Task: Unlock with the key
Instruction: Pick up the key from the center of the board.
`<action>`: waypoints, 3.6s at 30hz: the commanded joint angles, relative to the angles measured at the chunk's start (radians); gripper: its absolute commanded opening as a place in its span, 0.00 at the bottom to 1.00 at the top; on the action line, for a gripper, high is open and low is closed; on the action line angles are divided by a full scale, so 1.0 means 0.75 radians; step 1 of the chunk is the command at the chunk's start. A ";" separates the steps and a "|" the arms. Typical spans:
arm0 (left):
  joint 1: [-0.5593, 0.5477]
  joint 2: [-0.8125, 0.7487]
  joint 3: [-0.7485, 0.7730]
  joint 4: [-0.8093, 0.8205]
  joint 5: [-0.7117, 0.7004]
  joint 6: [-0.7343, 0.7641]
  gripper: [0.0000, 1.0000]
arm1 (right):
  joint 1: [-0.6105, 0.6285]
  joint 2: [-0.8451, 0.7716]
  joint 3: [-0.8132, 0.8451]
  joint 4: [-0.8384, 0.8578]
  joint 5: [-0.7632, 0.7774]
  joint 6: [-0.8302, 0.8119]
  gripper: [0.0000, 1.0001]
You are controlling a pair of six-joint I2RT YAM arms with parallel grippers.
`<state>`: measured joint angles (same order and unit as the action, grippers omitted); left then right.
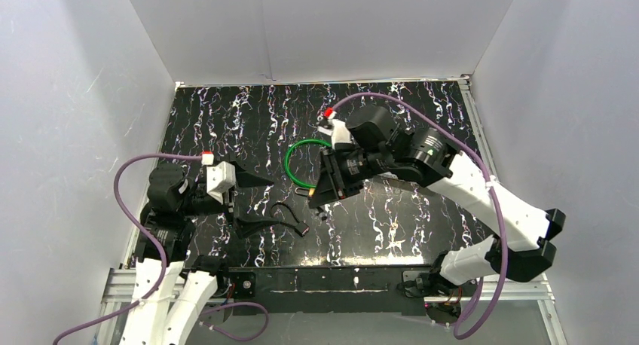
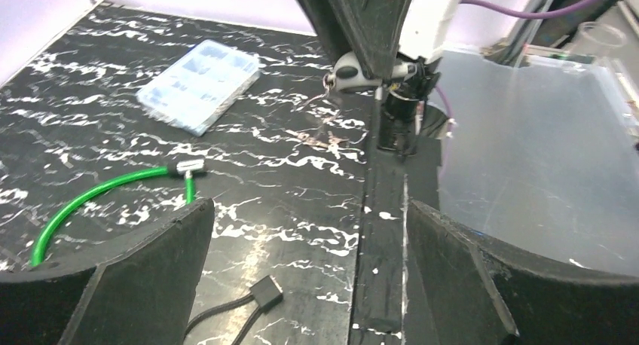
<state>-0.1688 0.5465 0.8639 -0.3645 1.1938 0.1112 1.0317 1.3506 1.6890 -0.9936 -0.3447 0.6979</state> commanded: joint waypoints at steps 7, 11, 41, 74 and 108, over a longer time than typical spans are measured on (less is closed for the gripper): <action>-0.106 0.030 -0.029 0.201 0.116 -0.234 1.00 | 0.149 0.215 0.400 0.029 -0.063 -0.043 0.01; -0.132 0.035 -0.046 0.256 0.108 -0.277 1.00 | 0.160 0.263 0.481 0.041 -0.071 -0.034 0.01; -0.284 0.060 -0.094 0.438 0.042 -0.552 0.34 | 0.174 0.194 0.311 0.212 -0.053 0.045 0.01; -0.285 0.039 -0.003 0.183 0.028 -0.330 0.17 | 0.173 0.047 0.147 0.261 0.009 0.079 0.01; -0.293 0.037 -0.203 0.546 0.083 -0.491 0.78 | 0.173 0.139 0.276 0.277 -0.080 0.068 0.01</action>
<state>-0.3820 0.5663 0.7246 -0.0448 1.1969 -0.2436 1.1587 1.4368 1.8366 -0.8276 -0.3733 0.7597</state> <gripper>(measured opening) 0.782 0.285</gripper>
